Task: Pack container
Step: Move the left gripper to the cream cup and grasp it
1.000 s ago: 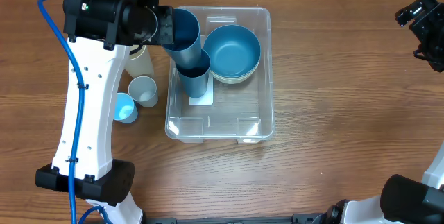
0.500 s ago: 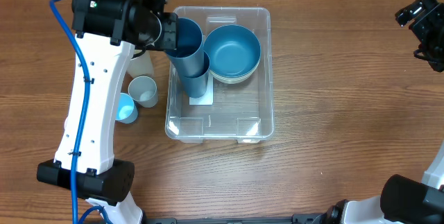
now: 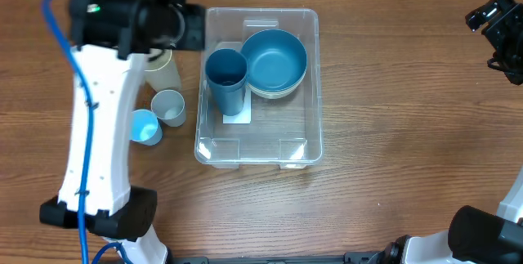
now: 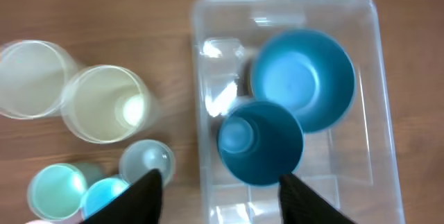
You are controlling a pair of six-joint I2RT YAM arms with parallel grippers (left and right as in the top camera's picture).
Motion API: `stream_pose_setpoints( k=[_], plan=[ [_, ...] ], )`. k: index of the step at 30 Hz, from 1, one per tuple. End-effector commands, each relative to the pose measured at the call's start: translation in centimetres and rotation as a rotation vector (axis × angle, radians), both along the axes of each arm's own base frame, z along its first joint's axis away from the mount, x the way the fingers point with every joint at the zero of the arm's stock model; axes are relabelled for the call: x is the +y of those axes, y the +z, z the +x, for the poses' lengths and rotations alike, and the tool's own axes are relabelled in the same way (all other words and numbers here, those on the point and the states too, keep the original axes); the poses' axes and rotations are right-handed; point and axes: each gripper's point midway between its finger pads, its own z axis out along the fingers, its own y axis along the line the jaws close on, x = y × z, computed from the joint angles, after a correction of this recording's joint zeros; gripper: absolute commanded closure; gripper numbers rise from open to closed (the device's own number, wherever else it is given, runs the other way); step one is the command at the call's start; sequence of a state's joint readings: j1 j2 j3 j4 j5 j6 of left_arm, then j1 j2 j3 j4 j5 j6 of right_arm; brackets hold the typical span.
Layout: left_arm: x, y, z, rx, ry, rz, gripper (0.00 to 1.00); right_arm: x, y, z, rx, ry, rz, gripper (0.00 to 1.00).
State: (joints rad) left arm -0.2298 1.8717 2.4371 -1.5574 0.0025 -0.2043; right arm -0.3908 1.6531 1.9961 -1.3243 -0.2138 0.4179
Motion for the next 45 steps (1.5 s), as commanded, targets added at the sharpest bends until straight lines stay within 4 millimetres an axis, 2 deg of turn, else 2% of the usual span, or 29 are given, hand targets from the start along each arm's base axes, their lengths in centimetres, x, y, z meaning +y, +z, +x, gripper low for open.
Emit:
stream_pose_setpoints(
  k=[1,2,4,8,12,17,19,23,27,34,39,43,45],
  plan=[
    [7.1,3.4,0.3,-0.096,0.259,0.012,0.41,0.1,0.6,0.0,-0.018,0.003,-0.002,0.0],
    [8.6,3.4,0.2,-0.091,0.307,0.008,0.39,0.1,0.6,0.0,-0.018,0.003,-0.002,0.0],
    [13.9,1.8,-0.2,-0.023,0.452,-0.018,0.39,0.1,0.6,0.0,-0.018,0.003,-0.002,0.0],
    [20.1,-2.4,0.0,0.109,0.617,-0.083,0.47,0.1,0.6,0.0,-0.018,0.003,-0.002,0.0],
    [22.8,-6.7,2.1,0.19,0.657,-0.143,0.48,0.1,0.6,0.0,-0.018,0.003,-0.002,0.0],
    [23.7,-12.2,5.2,0.271,0.651,-0.144,0.51,0.1,0.6,0.0,-0.019,0.003,-0.002,0.0],
    [24.1,-13.8,6.3,0.279,0.652,-0.145,0.51,0.1,0.6,0.0,-0.018,0.003,-0.002,0.0],
    [24.1,-15.8,8.3,0.271,0.636,-0.171,0.52,0.1,0.6,0.0,-0.018,0.003,-0.002,0.0],
    [22.9,-16.9,9.5,0.269,0.558,-0.193,0.55,0.1,0.6,0.0,-0.018,0.003,-0.002,0.0],
    [21.7,-17.4,9.6,0.287,0.496,-0.158,0.6,0.1,0.6,0.0,-0.018,0.003,-0.002,0.0],
    [22.0,-19.5,8.7,0.35,0.51,-0.091,0.65,0.1,0.6,0.0,-0.018,0.003,-0.002,0.0],
    [22.1,-19.8,8.5,0.359,0.513,-0.084,0.67,0.1,0.6,0.0,-0.018,0.003,-0.002,0.0],
    [22.1,-19.8,8.5,0.358,0.514,-0.082,0.71,0.1,0.6,0.0,-0.018,0.003,-0.002,0.0]
  ],
)
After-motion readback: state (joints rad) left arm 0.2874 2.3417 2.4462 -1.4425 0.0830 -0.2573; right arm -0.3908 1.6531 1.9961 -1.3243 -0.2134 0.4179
